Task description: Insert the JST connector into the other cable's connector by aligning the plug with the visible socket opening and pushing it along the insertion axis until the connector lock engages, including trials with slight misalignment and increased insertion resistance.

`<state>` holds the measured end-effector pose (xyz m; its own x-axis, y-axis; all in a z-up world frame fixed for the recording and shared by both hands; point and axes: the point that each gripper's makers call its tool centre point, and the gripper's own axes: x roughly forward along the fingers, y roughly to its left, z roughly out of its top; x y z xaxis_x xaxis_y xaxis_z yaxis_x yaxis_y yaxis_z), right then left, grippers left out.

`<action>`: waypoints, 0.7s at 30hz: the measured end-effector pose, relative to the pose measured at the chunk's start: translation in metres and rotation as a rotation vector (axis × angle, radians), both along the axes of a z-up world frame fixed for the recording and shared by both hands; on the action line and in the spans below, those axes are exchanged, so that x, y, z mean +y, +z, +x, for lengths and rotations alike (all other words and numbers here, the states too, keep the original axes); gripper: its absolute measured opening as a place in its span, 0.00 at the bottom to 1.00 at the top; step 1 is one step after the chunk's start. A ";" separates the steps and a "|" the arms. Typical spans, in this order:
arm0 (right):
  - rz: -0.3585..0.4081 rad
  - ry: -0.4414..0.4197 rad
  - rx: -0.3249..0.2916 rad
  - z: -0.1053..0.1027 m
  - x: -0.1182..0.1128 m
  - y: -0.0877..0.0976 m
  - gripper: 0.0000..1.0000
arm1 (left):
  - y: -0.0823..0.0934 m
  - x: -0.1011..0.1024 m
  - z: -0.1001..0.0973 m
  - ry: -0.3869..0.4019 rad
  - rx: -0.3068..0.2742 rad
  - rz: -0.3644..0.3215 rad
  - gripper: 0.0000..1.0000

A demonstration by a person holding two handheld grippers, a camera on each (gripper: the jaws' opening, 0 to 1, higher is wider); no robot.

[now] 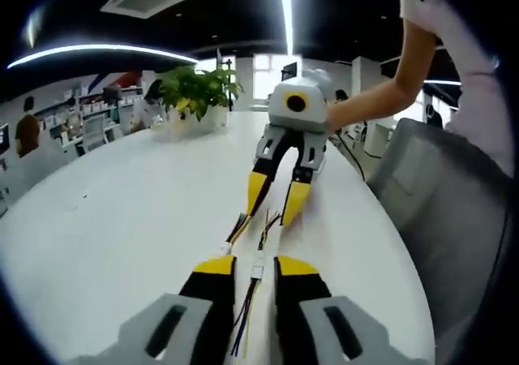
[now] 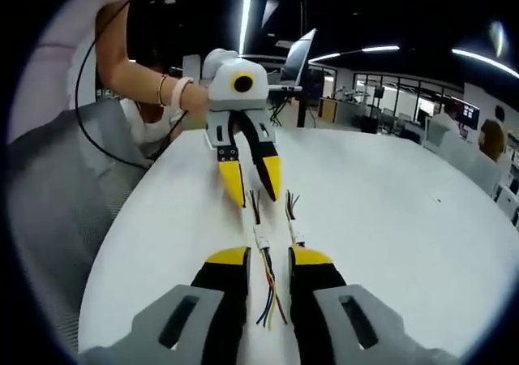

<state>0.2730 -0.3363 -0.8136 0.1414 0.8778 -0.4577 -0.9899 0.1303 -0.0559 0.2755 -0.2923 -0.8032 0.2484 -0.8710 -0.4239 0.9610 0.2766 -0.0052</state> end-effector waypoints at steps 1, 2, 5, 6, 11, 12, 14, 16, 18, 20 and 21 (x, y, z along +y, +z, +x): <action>0.005 -0.009 -0.001 0.000 -0.001 0.002 0.18 | 0.001 0.000 -0.003 -0.007 0.006 -0.002 0.11; 0.010 -0.020 -0.003 0.000 -0.001 0.005 0.19 | 0.004 0.000 -0.011 -0.026 0.023 -0.012 0.11; 0.027 -0.039 -0.010 -0.002 -0.002 0.013 0.20 | 0.007 0.001 -0.018 -0.027 0.002 0.011 0.11; 0.029 -0.045 -0.011 -0.003 -0.002 0.016 0.20 | 0.009 0.001 -0.020 -0.022 -0.007 0.017 0.11; 0.042 -0.075 -0.016 -0.010 -0.007 0.024 0.21 | 0.025 0.004 -0.024 0.015 -0.021 -0.003 0.15; 0.046 -0.082 -0.015 -0.013 -0.009 0.026 0.22 | 0.028 0.005 -0.025 0.025 -0.018 -0.009 0.16; 0.053 -0.101 -0.009 -0.016 -0.011 0.028 0.22 | 0.030 0.008 -0.026 0.052 -0.005 -0.014 0.19; 0.098 -0.133 0.014 -0.019 -0.011 0.034 0.22 | 0.031 0.012 -0.027 0.075 -0.008 -0.012 0.22; 0.133 -0.161 0.026 -0.022 -0.012 0.039 0.24 | 0.033 0.014 -0.028 0.092 -0.010 -0.020 0.22; 0.136 -0.177 0.030 -0.023 -0.014 0.040 0.27 | 0.035 0.015 -0.032 0.115 0.000 -0.036 0.24; 0.135 -0.185 0.030 -0.025 -0.016 0.040 0.29 | 0.038 0.015 -0.034 0.130 0.008 -0.045 0.27</action>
<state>0.2480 -0.3519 -0.7732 0.2941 0.8916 -0.3444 -0.9493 0.3144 0.0031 0.2417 -0.2772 -0.7654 0.3573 -0.8496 -0.3879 0.9168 0.3984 -0.0280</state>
